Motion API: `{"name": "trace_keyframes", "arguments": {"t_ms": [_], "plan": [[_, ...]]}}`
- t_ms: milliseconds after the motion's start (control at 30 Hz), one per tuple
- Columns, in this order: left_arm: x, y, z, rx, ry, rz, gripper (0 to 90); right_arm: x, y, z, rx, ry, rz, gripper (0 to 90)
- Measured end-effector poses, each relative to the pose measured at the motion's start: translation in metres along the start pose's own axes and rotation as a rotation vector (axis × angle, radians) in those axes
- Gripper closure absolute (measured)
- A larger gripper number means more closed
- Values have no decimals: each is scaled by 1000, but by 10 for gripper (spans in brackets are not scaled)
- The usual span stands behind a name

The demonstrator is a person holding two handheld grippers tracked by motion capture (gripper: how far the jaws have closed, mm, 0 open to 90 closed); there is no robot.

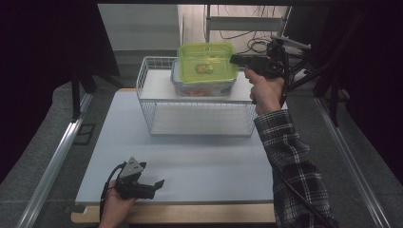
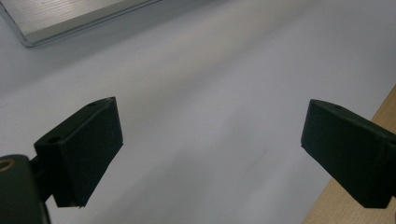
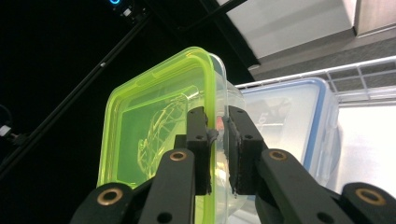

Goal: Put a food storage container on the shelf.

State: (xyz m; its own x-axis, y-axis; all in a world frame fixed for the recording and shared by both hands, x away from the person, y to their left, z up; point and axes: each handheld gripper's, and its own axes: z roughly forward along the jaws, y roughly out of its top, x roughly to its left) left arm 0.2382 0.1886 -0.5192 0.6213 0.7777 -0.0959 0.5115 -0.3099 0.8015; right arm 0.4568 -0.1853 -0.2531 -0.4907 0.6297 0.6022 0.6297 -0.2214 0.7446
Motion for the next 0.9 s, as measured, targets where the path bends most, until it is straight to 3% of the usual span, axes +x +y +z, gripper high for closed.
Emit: {"name": "trace_keyframes", "arguments": {"t_ms": [900], "plan": [[-1, 0, 1, 1, -9, 4, 54, 4, 1, 27, -16, -101, -48, 796]]}}
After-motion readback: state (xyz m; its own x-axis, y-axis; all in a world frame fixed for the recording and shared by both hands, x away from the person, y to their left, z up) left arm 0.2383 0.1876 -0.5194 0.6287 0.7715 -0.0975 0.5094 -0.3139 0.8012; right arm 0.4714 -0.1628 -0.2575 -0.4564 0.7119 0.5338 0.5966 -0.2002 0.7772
